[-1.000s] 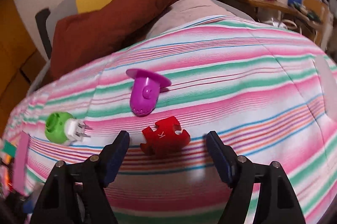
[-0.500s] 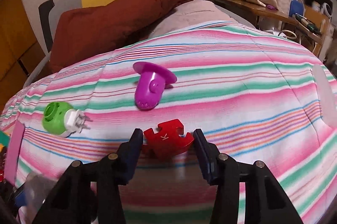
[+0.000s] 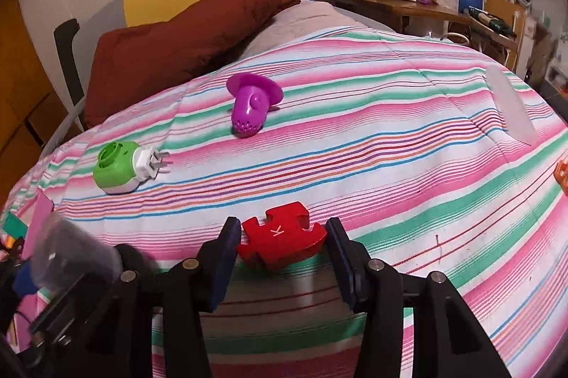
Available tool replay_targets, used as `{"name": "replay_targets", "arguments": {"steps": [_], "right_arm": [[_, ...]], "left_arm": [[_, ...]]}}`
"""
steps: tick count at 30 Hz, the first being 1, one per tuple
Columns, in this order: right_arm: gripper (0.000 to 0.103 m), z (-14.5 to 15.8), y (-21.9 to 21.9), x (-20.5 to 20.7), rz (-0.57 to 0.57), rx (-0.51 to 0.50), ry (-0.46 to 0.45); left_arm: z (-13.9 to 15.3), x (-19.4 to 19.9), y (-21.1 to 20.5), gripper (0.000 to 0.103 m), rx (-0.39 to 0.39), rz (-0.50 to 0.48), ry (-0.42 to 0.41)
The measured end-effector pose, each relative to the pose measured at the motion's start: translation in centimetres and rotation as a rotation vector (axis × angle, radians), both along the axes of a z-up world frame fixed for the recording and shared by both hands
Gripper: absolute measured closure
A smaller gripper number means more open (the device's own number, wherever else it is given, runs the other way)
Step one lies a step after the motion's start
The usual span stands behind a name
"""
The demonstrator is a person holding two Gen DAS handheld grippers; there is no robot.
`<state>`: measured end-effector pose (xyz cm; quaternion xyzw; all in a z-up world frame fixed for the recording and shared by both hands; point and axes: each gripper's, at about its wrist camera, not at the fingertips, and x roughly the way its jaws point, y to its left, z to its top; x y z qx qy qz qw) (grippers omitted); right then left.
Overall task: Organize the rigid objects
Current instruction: 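Grasp the red K puzzle piece with the right tool while the left tool holds the cup, then carry the cup and red puzzle piece toward the white tray with both tools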
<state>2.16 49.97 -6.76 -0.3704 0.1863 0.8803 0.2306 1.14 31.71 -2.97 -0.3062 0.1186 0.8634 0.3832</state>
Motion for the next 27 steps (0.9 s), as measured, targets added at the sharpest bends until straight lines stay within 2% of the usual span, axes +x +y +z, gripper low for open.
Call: {"name": "replay_targets", "arguments": {"steps": [5,10,16,27], "right_arm": [[0.053,-0.2,0.1,0.1,-0.002,-0.004,0.012],[0.053,-0.1,0.1,0.3,-0.011,0.001,0.021],[0.053,-0.1,0.2,0.9,-0.025,-0.01,0.042],[0.053,0.3,-0.7,1.4,-0.023,0.025,0.041]], "left_arm": [[1.2,0.8,-1.7,0.059,0.055,0.033,-0.035],[2.7,2.3,-4.2,0.059,0.089,0.044,-0.01],[4.2,3.0,-9.2,0.059,0.119,0.114,0.01],[4.9,2.5,-18.4,0.059,0.215,0.251,-0.099]]}}
